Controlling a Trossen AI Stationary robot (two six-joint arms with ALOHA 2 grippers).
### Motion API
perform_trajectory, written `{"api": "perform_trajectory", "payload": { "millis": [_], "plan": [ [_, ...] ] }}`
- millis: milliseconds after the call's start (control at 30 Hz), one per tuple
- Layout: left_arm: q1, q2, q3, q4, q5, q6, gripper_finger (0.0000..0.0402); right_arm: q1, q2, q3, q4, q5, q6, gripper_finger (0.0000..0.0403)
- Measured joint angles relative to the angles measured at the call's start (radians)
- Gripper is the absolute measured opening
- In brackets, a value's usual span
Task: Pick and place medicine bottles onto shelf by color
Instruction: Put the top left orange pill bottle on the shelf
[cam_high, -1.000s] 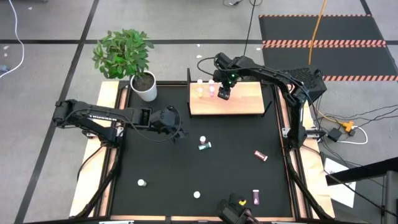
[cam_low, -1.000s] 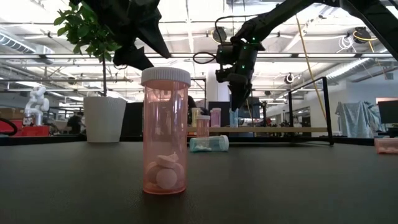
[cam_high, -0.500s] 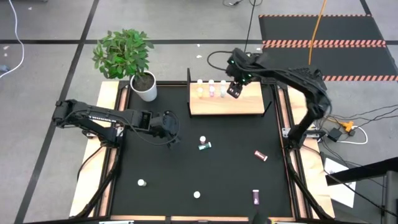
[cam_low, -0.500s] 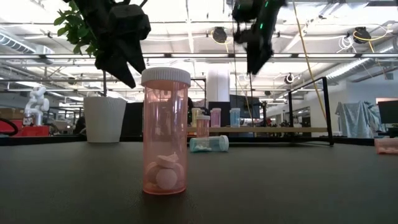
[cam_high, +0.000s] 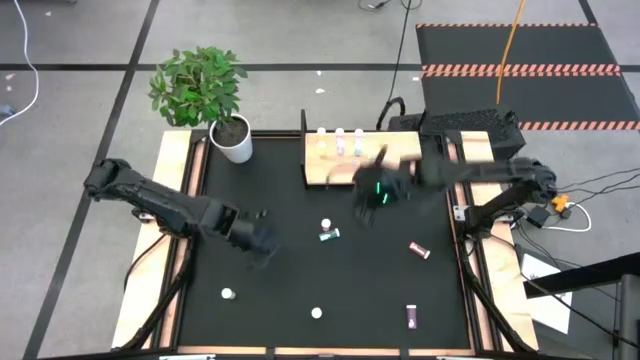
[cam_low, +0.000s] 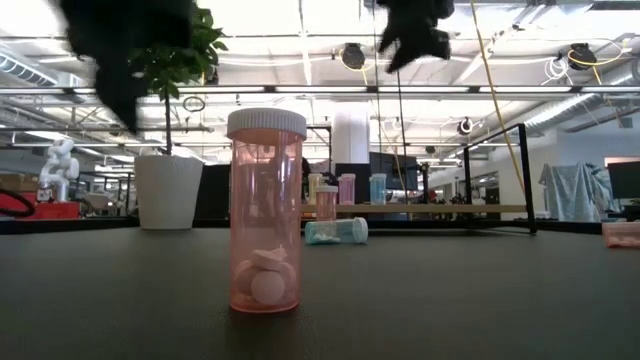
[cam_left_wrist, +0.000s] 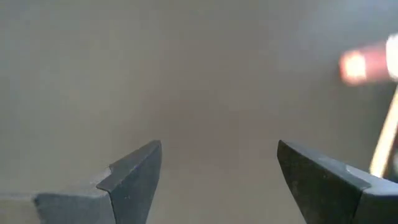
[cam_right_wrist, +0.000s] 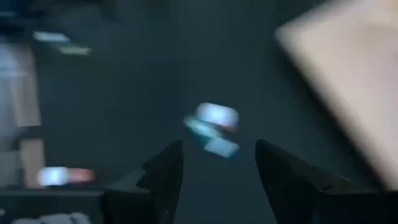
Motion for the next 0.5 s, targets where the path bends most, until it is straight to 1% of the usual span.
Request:
{"api": "perform_trajectory", "payload": {
  "millis": [133,200,267,333,400,500],
  "plan": [
    [-0.173,0.0,0.0,-0.112,0.027,-0.086,0.0319,0.182,-0.001,-0.209,0.468,-0.004,0.043,0.0193],
    [-0.259,0.0,0.0,-0.159,0.023,-0.139,0.0319,0.236,-0.002,-0.302,0.694,0.012,0.144,0.0192],
    [-0.337,0.0,0.0,-0.197,0.001,-0.207,0.0319,0.265,-0.003,-0.389,0.861,0.038,0.258,0.0192],
    [-0.402,0.0,0.0,-0.221,-0.039,-0.277,0.0319,0.289,-0.001,-0.459,0.974,0.079,0.317,0.0192],
    [-0.459,0.0,0.0,-0.24,-0.075,-0.355,0.0319,0.319,-0.001,-0.506,1.036,0.116,0.334,0.0192],
    [-0.537,0.0,0.0,-0.25,-0.118,-0.5,0.0319,0.352,-0.004,-0.543,1.022,0.13,0.382,0.0192]
  ]
}}
